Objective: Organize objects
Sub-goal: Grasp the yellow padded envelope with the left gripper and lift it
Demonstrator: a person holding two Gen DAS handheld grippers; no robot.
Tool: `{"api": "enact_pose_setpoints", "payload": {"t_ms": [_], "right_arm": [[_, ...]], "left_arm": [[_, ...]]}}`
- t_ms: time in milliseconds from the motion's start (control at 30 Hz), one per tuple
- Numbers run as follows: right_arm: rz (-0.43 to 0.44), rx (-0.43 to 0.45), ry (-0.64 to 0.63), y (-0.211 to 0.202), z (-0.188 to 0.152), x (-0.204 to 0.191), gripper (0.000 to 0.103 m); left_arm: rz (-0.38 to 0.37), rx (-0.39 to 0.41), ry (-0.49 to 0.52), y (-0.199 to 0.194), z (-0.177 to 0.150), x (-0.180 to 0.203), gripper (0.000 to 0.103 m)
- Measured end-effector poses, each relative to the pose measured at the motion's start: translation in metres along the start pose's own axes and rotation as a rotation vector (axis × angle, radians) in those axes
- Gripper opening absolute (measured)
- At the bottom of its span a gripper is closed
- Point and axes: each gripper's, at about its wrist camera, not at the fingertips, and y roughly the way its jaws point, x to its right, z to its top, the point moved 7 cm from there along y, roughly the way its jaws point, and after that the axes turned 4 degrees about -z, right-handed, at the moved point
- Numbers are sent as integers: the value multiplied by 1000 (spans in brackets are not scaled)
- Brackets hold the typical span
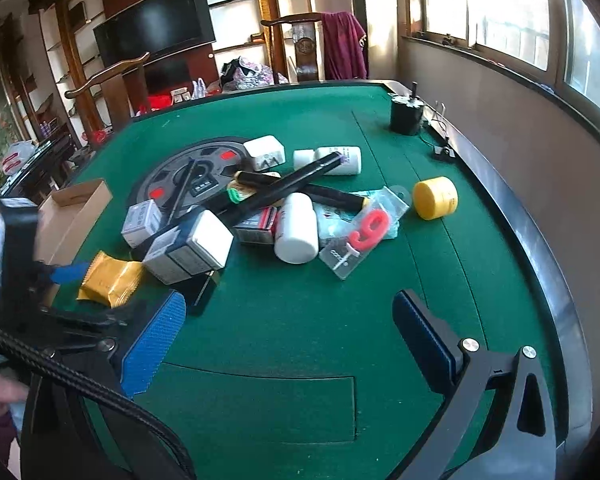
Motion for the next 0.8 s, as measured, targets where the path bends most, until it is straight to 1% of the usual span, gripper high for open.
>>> {"api": "enact_pose_setpoints", "payload": {"t_ms": [33, 67, 100, 133, 200, 267, 333, 400, 500, 567, 633, 733, 767, 800], "right_arm": [[2, 1, -3, -1, 1, -1, 103], [5, 1, -8, -1, 1, -2, 103], [4, 2, -12, -2, 2, -3, 103], [2, 1, -17, -2, 2, -4, 103], [2, 1, -30, -3, 4, -8, 103], [7, 4, -46, -4, 6, -14, 103], [20, 0, -52, -3, 9, -19, 103], [46, -9, -57, -1, 13, -28, 103], [93, -8, -92, -1, 27, -52, 103], [135, -9, -130, 1, 40, -78, 103], [161, -22, -178, 9, 50, -105, 103], [152, -59, -267, 32, 59, -146, 102], [142, -87, -297, 46, 60, -159, 100], [130, -112, -316, 58, 60, -169, 94]], "left_arm": [[-1, 6, -8, 0, 0, 1, 91], [-13, 12, -26, -1, 0, 1, 77], [-40, 17, -49, -1, 1, 0, 66], [-52, 25, -66, -3, 1, -1, 65], [-53, 32, -69, -5, -1, -2, 60], [-72, 45, -75, -10, -3, -4, 58], [-95, 51, -100, -18, -3, -7, 57], [-113, 74, -131, -33, -8, -14, 57], [-121, 97, -157, -56, -14, -24, 57], [-128, 116, -188, -75, -20, -34, 57], [-124, 131, -216, -93, -26, -48, 57], [-96, 162, -241, -115, -32, -71, 57], [-78, 169, -241, -122, -33, -79, 57], [-62, 176, -243, -127, -33, -86, 57]]}}
